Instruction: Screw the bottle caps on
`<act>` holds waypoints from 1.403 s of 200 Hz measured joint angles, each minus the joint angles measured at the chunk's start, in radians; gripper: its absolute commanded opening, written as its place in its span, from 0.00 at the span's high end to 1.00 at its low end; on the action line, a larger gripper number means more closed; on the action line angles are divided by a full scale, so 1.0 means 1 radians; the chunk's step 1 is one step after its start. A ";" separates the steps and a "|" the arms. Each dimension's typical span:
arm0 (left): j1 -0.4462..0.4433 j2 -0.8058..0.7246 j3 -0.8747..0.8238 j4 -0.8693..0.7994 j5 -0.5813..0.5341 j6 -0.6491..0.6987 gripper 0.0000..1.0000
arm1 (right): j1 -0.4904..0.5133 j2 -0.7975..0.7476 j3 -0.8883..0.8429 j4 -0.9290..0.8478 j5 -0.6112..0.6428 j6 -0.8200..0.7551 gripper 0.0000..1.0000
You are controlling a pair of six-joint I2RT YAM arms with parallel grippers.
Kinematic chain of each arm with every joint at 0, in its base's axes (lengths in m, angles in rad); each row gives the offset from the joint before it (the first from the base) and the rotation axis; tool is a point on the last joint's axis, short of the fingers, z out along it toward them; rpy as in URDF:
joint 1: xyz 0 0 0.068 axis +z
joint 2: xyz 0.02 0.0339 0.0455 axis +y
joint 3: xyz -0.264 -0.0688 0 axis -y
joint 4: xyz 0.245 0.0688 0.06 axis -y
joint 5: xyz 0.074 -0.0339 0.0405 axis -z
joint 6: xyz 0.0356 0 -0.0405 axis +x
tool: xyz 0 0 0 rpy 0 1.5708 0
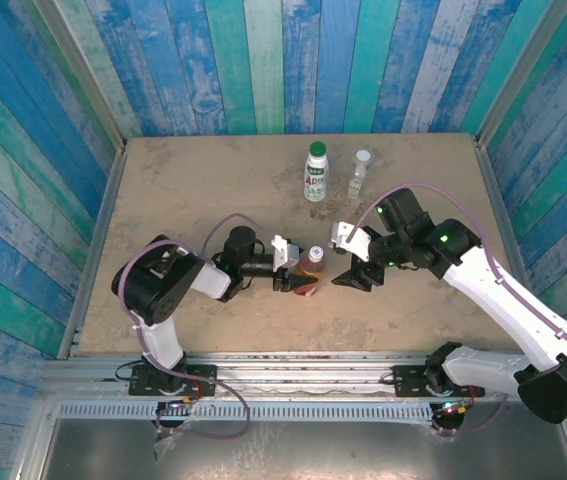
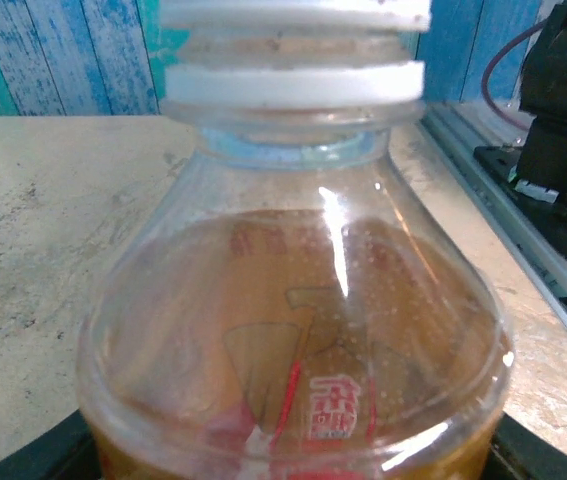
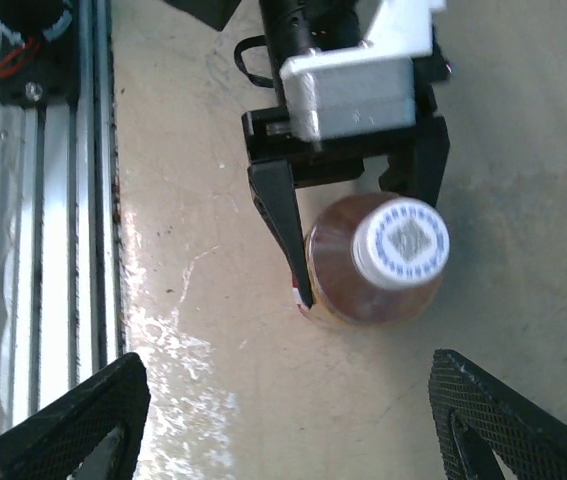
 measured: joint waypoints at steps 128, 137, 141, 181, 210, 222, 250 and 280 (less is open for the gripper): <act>-0.009 -0.035 0.016 -0.104 -0.016 0.076 0.47 | 0.060 0.347 0.307 -0.161 0.155 -0.264 0.50; -0.009 -0.035 0.016 -0.105 -0.017 0.076 0.46 | 0.061 0.356 0.311 -0.165 0.157 -0.264 0.52; -0.009 -0.035 0.016 -0.105 -0.017 0.076 0.46 | 0.061 0.358 0.312 -0.166 0.158 -0.264 0.52; -0.009 -0.035 0.016 -0.105 -0.013 0.076 0.47 | 0.061 0.374 0.329 -0.179 0.158 -0.264 0.57; -0.009 -0.035 0.022 -0.117 -0.008 0.076 0.47 | 0.062 0.397 0.346 -0.199 0.154 -0.264 0.60; -0.009 -0.035 0.024 -0.120 -0.005 0.076 0.47 | 0.062 0.410 0.353 -0.209 0.154 -0.265 0.62; -0.009 -0.035 0.027 -0.127 -0.003 0.076 0.47 | 0.062 0.434 0.356 -0.224 0.155 -0.264 0.67; -0.008 -0.035 0.030 -0.132 -0.002 0.076 0.47 | 0.063 0.435 0.357 -0.226 0.154 -0.261 0.70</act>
